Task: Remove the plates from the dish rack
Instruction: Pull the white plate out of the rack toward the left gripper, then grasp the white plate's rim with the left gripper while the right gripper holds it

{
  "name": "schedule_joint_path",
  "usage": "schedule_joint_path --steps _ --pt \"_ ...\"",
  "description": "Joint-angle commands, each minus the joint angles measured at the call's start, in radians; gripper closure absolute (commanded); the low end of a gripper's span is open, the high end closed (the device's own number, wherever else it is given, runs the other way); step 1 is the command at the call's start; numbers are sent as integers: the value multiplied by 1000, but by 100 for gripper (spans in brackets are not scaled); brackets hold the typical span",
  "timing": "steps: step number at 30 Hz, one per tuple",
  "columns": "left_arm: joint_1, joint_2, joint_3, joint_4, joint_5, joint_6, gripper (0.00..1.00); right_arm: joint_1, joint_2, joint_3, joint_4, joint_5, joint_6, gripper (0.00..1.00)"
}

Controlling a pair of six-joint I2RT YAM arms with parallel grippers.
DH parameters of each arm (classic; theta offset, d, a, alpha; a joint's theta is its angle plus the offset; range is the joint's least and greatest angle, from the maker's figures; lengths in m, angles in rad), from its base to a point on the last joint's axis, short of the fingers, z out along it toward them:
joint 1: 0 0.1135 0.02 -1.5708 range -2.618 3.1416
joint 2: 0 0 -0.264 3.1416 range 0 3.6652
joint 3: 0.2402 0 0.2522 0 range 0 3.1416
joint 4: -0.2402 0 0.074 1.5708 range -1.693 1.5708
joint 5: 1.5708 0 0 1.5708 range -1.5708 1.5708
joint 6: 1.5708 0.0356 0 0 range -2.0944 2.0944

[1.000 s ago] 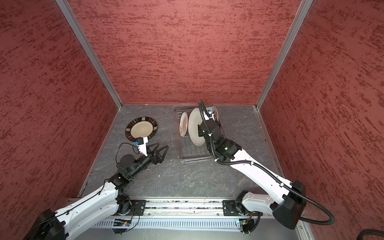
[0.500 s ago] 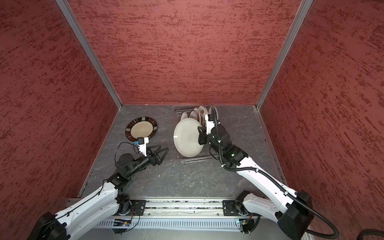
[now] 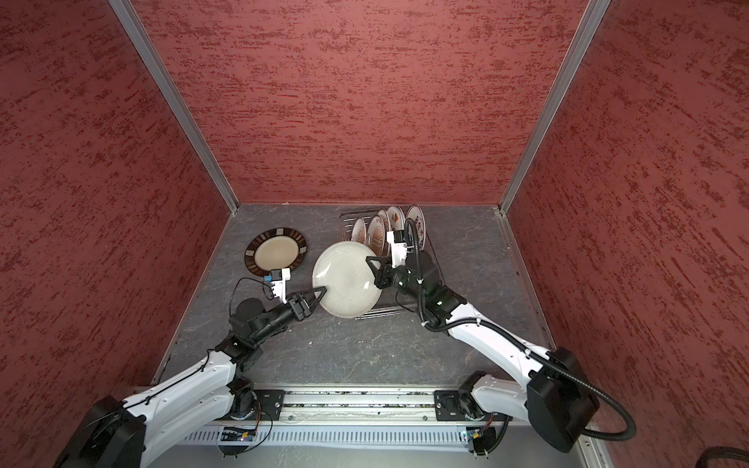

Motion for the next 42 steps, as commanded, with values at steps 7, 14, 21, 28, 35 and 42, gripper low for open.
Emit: schedule_joint_path --steps 7,14,21,28,35,42 --pt "51 -67 -11 -20 91 -102 66 -5 61 43 261 -103 57 100" --pt "70 -9 -12 32 113 -128 71 -6 107 39 293 -142 79 100" --pt "75 19 -14 61 115 -136 82 -5 150 42 314 -158 89 100" --pt "78 7 -26 70 108 -152 95 -5 199 58 316 -171 80 95" --pt "77 -53 -59 69 57 -182 100 -5 274 75 322 -222 66 85" --pt "74 -130 -30 -28 2 -182 100 -5 249 24 374 -232 65 39"
